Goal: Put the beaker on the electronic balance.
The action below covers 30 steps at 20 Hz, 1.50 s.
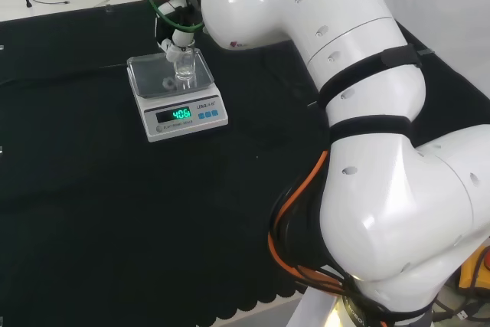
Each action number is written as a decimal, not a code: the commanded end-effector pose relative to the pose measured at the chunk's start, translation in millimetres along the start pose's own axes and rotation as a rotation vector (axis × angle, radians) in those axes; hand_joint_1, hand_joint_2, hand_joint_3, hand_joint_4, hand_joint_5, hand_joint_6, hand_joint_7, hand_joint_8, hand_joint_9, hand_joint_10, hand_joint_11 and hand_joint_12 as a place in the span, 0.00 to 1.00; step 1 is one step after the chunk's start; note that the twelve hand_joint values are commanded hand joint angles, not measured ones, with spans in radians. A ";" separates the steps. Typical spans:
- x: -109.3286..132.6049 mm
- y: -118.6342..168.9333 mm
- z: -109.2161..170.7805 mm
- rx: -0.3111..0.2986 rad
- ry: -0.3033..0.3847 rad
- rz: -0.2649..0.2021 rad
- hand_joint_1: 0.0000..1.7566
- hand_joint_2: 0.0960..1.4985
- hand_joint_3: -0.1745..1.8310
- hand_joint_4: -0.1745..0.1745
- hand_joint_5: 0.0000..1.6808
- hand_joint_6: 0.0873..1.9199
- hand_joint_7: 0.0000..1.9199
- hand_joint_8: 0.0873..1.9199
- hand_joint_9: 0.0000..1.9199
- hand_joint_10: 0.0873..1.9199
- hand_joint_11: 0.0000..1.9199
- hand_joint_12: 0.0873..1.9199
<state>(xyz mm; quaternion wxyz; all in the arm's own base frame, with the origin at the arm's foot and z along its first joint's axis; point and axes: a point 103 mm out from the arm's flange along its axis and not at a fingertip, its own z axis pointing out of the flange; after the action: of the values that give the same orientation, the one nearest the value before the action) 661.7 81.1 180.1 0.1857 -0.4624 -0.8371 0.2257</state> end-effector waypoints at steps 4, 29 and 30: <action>5.8 1.1 6.2 0.053 -0.009 -0.022 0.60 0.70 0.02 0.00 0.51 0.43 0.35 0.44 0.49 0.36 0.57 0.48; 8.1 -67.5 -37.5 -0.076 0.032 -0.048 0.31 0.50 0.05 0.81 0.00 0.00 0.00 0.00 0.00 0.00 0.00 0.34; 9.6 -75.5 -43.8 -0.095 0.013 -0.046 0.31 0.49 0.05 0.81 0.00 0.00 0.00 0.00 0.00 0.00 0.00 0.33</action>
<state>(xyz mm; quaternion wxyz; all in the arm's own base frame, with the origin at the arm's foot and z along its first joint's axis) 673.0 72.8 227.5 0.1850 -0.4565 -0.8489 0.1918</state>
